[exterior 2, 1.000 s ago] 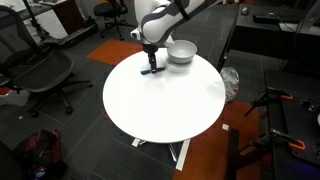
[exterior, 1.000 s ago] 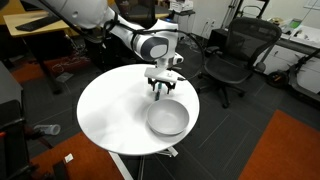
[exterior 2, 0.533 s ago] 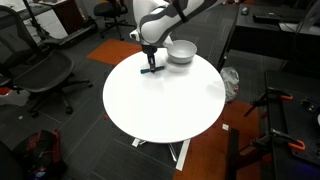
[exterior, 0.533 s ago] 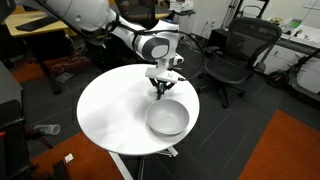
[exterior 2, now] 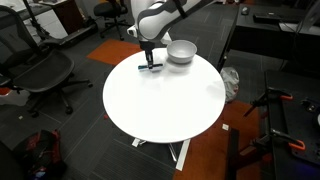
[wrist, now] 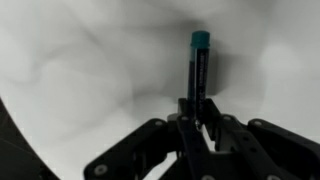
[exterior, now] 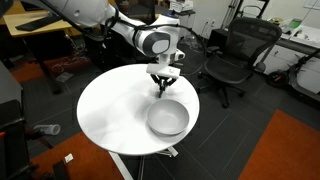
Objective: Pick the pen on the table and put it in the bowl
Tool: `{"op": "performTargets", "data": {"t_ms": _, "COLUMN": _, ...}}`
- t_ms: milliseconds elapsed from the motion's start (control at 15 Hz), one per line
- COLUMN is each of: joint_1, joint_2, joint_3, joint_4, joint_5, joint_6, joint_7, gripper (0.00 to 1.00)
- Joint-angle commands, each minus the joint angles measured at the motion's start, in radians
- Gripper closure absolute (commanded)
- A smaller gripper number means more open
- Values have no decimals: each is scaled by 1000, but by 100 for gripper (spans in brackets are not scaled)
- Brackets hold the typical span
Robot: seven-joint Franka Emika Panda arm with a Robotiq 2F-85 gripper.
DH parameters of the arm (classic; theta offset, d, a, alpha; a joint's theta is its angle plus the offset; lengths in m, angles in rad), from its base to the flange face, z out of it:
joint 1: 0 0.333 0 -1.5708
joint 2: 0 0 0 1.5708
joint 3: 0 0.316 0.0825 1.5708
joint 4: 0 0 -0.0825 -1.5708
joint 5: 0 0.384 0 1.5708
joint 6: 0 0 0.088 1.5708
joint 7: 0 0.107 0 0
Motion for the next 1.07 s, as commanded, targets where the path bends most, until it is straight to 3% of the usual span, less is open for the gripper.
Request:
{"op": "performTargets", "data": {"t_ms": 0, "joint_1": 20, "joint_2": -106, "joint_3": -37, "joint_4": -84, "joint_5": -40, "joint_6": -5, "joint_7": 55, "gripper": 95}}
{"op": "performTargets", "data": {"t_ms": 1000, "joint_1": -27, "joint_2": -463, "joint_3": -135, "joint_4": -464, "joint_5": -55, "joint_6": 87, "joint_7": 299, "gripper": 95}}
